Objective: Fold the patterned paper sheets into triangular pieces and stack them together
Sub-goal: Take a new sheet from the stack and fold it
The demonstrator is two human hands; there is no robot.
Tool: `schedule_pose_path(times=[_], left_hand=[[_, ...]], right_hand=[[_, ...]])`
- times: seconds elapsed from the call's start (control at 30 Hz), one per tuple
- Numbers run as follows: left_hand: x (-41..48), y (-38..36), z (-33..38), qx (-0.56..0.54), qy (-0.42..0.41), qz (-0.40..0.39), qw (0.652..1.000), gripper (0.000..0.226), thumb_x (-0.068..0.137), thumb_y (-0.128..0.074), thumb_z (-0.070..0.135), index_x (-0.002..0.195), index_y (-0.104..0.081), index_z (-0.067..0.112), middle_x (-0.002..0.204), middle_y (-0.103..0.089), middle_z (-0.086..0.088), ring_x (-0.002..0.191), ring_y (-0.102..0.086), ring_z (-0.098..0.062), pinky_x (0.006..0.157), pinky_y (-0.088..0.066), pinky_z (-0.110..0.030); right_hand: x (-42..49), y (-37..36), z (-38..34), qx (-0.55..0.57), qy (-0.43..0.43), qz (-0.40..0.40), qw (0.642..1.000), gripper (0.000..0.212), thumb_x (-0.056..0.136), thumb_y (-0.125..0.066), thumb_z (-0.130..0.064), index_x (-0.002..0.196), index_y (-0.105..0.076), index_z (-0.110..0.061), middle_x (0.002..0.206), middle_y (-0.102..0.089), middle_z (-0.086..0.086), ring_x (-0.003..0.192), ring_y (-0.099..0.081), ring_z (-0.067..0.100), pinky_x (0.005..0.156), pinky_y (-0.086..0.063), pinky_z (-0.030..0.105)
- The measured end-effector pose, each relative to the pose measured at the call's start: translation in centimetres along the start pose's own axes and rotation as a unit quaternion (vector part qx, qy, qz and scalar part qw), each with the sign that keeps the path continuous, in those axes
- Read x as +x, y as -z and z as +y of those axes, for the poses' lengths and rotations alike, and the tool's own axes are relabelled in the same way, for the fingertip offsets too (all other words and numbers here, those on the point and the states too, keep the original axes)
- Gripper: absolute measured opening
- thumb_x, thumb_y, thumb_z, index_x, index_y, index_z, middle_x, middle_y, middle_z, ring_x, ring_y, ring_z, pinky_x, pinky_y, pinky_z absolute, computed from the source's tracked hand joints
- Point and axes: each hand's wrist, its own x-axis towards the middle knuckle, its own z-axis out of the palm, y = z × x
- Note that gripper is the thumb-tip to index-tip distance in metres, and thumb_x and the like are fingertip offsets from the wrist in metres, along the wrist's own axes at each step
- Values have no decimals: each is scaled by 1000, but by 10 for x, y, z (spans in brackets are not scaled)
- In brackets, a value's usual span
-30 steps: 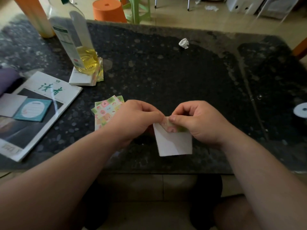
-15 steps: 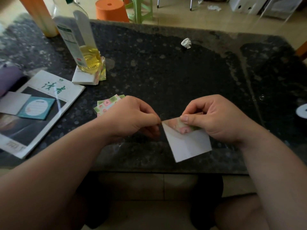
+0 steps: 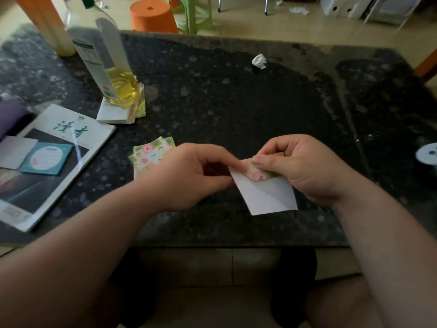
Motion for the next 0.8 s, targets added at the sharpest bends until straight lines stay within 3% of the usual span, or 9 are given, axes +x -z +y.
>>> schedule_pose_path(times=[0.13, 0.2, 0.3, 0.5, 0.67, 0.8], left_hand=[[1, -1, 8, -17, 36, -10, 999, 14, 88, -75, 27, 93, -77, 40, 89, -77, 19, 90, -73, -2, 91, -59, -39], [1, -1, 9, -51, 44, -7, 998, 8, 85, -75, 33, 92, -78, 36, 89, -78, 14, 90, -74, -7, 92, -59, -42], [2, -2, 7, -111, 59, 32, 992, 17, 74, -76, 41, 87, -79, 31, 89, -79, 4, 89, -76, -18, 91, -59, -50], [10, -8, 3, -257, 135, 77, 954, 11, 69, -83, 23, 80, -81, 20, 87, -78, -11, 83, -75, -24, 90, -60, -47], [13, -6, 4, -356, 156, 110, 915, 25, 65, -82, 6, 88, -70, 6, 71, -71, -11, 64, -69, -19, 65, -60, -30], [14, -6, 6, -368, 172, 161, 900, 28, 62, -83, 7, 84, -66, 6, 70, -73, -12, 61, -71, -19, 62, -62, -32]], right_hand=[[-1, -4, 0, -12, 6, -20, 1000, 5, 90, -75, -22, 86, -77, -21, 81, -77, -4, 75, -73, 8, 68, -56, 27], [0, -4, 1, 9, 20, -22, 1000, 1, 89, -76, -18, 89, -75, -18, 81, -78, -2, 74, -74, 9, 66, -56, 23], [0, -6, 3, 52, 41, -30, 997, 12, 84, -80, -10, 91, -72, -15, 82, -78, 3, 75, -75, 14, 64, -58, 24], [5, -17, 8, 100, 90, -12, 991, 31, 77, -83, 4, 95, -65, -14, 83, -76, 7, 73, -74, 16, 58, -57, 29], [4, -17, 9, 85, 86, -19, 992, 26, 89, -71, 7, 87, -75, -19, 84, -78, 1, 77, -75, 13, 63, -56, 25], [2, -19, 6, 185, 5, 10, 983, 25, 100, -52, -13, 97, -76, -11, 87, -78, 14, 73, -72, 22, 56, -53, 32]])
